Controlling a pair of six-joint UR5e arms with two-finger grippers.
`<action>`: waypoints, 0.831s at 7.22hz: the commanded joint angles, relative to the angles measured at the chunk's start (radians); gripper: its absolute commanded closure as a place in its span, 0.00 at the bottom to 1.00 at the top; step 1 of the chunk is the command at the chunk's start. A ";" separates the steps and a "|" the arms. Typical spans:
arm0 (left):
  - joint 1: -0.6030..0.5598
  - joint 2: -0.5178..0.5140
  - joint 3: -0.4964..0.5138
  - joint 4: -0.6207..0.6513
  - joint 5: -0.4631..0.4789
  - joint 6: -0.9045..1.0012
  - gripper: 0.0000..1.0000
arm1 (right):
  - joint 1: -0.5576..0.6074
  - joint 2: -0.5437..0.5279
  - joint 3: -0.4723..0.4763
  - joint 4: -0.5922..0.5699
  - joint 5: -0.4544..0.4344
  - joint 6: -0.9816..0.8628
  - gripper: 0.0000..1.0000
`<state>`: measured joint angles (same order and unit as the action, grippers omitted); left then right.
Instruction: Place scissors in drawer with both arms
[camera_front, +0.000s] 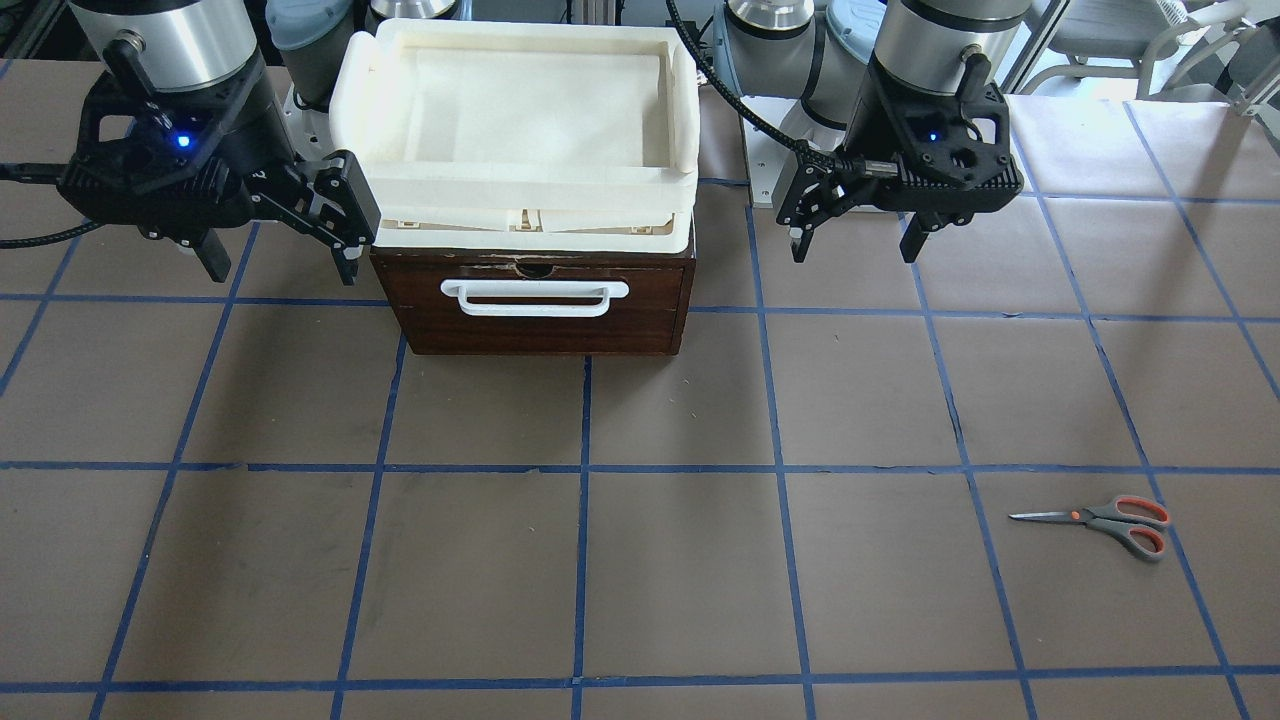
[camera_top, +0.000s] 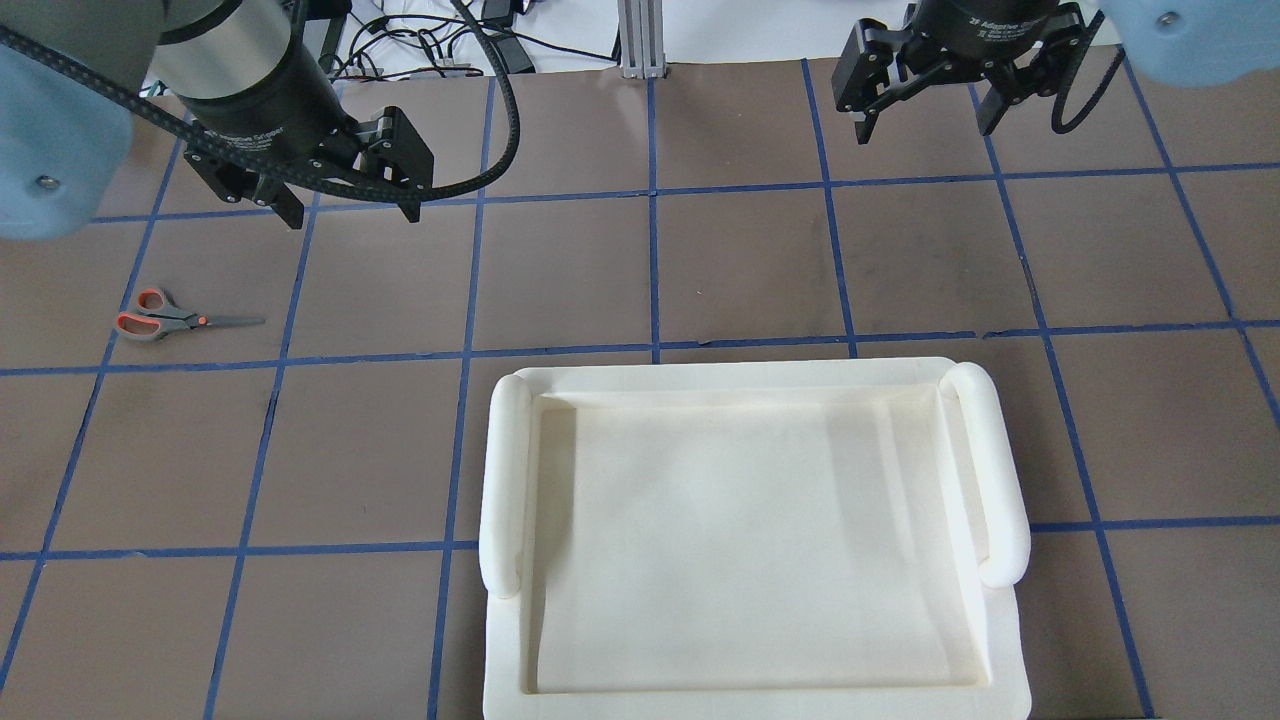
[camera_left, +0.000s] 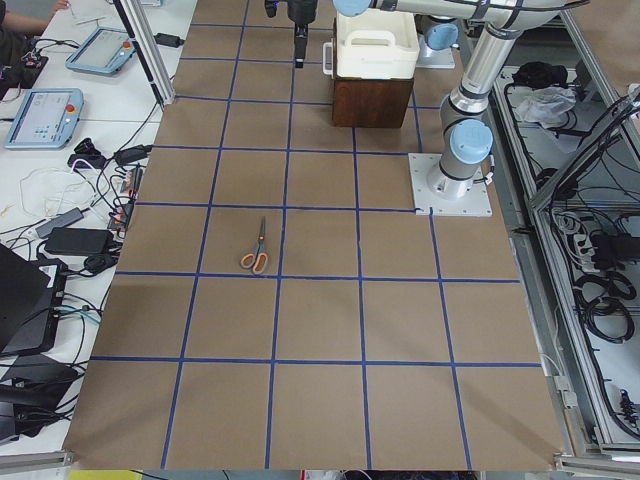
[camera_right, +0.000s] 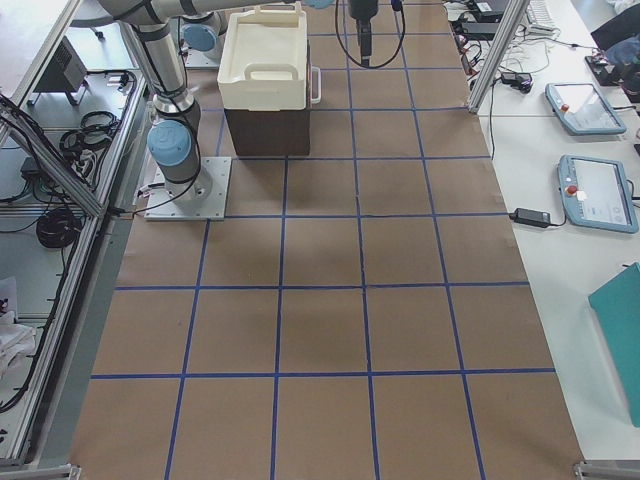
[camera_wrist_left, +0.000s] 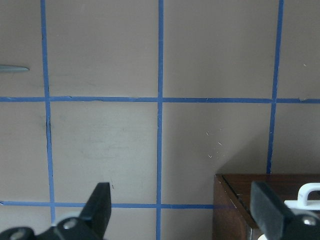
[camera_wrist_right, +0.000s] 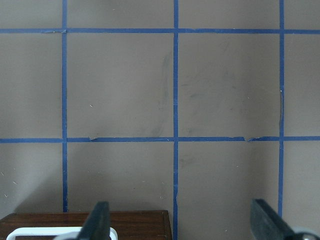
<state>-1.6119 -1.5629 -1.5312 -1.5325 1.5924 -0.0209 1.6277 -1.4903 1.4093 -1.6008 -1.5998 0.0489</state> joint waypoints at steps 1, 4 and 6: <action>0.124 0.001 -0.010 -0.008 0.003 0.306 0.00 | 0.001 0.028 0.052 -0.001 0.009 0.002 0.00; 0.382 -0.028 -0.085 0.005 0.001 0.917 0.00 | 0.104 0.117 0.089 -0.008 0.213 -0.047 0.00; 0.513 -0.110 -0.089 0.035 0.003 1.188 0.00 | 0.181 0.162 0.088 0.002 0.138 -0.188 0.00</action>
<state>-1.1818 -1.6222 -1.6154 -1.5190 1.5943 0.9910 1.7639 -1.3554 1.4963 -1.6053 -1.4167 -0.0615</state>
